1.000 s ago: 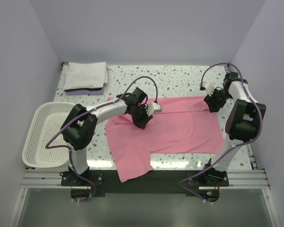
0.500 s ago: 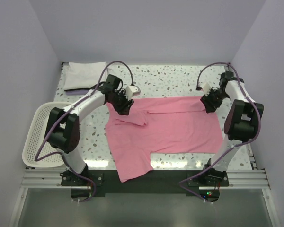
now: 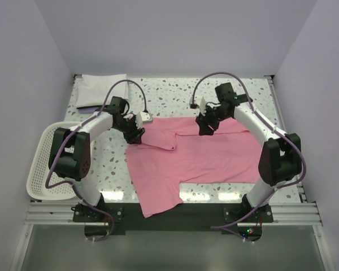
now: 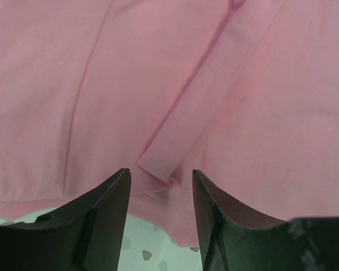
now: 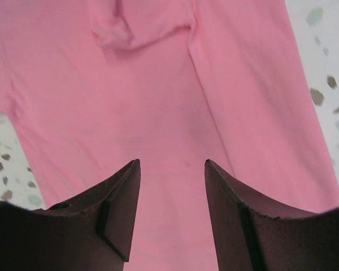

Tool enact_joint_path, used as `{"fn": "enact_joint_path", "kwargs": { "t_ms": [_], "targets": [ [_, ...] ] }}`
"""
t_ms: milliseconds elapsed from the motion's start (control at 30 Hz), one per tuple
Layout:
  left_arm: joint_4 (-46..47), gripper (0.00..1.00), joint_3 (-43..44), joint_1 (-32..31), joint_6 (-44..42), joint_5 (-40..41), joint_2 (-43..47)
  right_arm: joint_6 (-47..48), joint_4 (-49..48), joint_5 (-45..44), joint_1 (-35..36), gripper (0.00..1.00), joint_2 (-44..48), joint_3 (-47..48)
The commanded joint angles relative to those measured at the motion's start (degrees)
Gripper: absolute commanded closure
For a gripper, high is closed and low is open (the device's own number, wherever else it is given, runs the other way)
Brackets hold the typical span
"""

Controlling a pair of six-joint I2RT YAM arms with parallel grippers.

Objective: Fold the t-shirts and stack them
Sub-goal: Fold the tshirt

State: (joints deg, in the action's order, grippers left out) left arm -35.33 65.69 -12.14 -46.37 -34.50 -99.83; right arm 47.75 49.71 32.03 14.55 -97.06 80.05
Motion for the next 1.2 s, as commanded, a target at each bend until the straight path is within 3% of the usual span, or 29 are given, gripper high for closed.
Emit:
{"fn": "enact_joint_path", "kwargs": {
  "t_ms": [0,233,333,633,700,1067,1167],
  "targets": [
    [1.2,0.48,-2.4,0.2,-11.7,-6.4,1.6,-10.8,-9.4,6.8,4.0,0.46,0.5,-1.6],
    [4.5,0.48,-4.7,0.2,-15.0,-6.2,0.7,-15.2,-17.9,5.1,11.7,0.42,-4.4,-3.1],
    [5.1,0.53,-5.0,0.2,-15.0,-5.2,0.1,-16.6,-18.7,4.8,13.8,0.42,-7.1,-1.9],
    [6.1,0.87,-6.5,0.2,-14.0,-4.8,1.7,-17.9,-20.7,3.3,16.7,0.40,-10.3,-2.7],
    [5.5,0.91,-6.5,0.2,-14.2,-4.7,1.7,-18.2,-22.2,2.4,17.7,0.38,-10.6,-3.3],
    [5.4,1.00,-6.5,0.2,-12.7,-4.4,1.6,-18.3,-25.5,-1.0,20.7,0.30,-13.9,-4.2],
    [5.4,1.00,-6.6,0.2,-12.3,-4.8,1.8,-18.7,-25.2,-2.2,20.9,0.35,-15.2,-3.7]
  ]
}}
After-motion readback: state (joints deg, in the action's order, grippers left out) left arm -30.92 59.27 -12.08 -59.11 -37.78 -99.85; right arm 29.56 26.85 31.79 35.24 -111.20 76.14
